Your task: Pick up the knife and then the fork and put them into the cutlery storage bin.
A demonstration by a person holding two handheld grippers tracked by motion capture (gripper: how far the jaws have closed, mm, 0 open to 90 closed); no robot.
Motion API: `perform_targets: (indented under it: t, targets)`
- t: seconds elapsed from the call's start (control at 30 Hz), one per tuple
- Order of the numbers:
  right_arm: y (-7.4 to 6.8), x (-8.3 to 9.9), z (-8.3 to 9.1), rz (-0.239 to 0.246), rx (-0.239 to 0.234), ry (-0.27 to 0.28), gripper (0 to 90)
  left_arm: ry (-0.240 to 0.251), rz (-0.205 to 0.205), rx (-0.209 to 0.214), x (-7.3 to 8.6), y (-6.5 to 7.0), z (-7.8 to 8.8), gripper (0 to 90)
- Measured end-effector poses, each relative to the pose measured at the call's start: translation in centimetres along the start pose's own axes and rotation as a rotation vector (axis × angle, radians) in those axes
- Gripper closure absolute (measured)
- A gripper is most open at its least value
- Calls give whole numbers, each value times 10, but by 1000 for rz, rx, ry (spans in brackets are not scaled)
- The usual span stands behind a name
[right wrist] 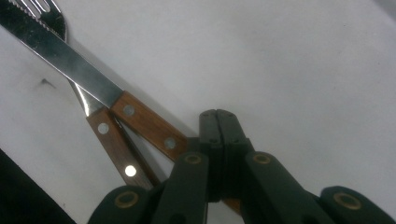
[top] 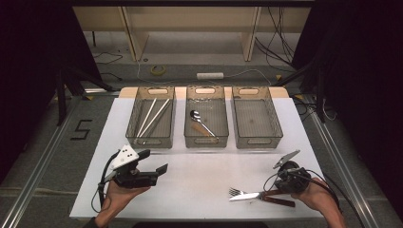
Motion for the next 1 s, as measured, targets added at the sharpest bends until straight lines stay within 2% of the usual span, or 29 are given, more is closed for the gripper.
perform_targets:
  t: [0.13,0.2,0.27,0.37,0.43,0.5,0.6,0.8,0.9,1.0]
  targets:
    - [-1,0,-1,11,2,-24,900,1,0,-1,0,0,0,159]
    - [-1,-1,-1,36,10,-32,900,1,0,-1,0,0,0,159]
    - [-2,-2,3,68,6,-20,828,1,0,-1,0,0,1,159]
    - [-7,-2,11,172,-26,-9,675,1,1,-3,0,-1,1,159]
    - [-10,-2,15,223,-28,-20,638,1,4,-2,0,-1,1,159]
    - [-12,-3,17,253,-39,-26,582,0,-1,-4,0,-1,1,159]
    - [-12,-4,17,272,-48,-44,485,-2,-2,-5,1,-1,1,159]
    - [-11,-3,12,306,-53,-62,444,-2,-1,-6,1,-1,2,159]
    - [-12,-4,7,348,-48,-69,446,-2,-1,-6,1,-1,2,159]
    - [-15,-4,5,365,-42,-97,462,-2,1,-7,1,-1,2,159]
Point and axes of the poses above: each handheld gripper's, and its own axes: z roughly backward along the jaws, x roughly out of its underside, y roughly to its right, the point moved 4 cm from there along -z, roughly forward along the jaws, and after that the axes turned 9 degrees about -z, right-handed, at the moved point
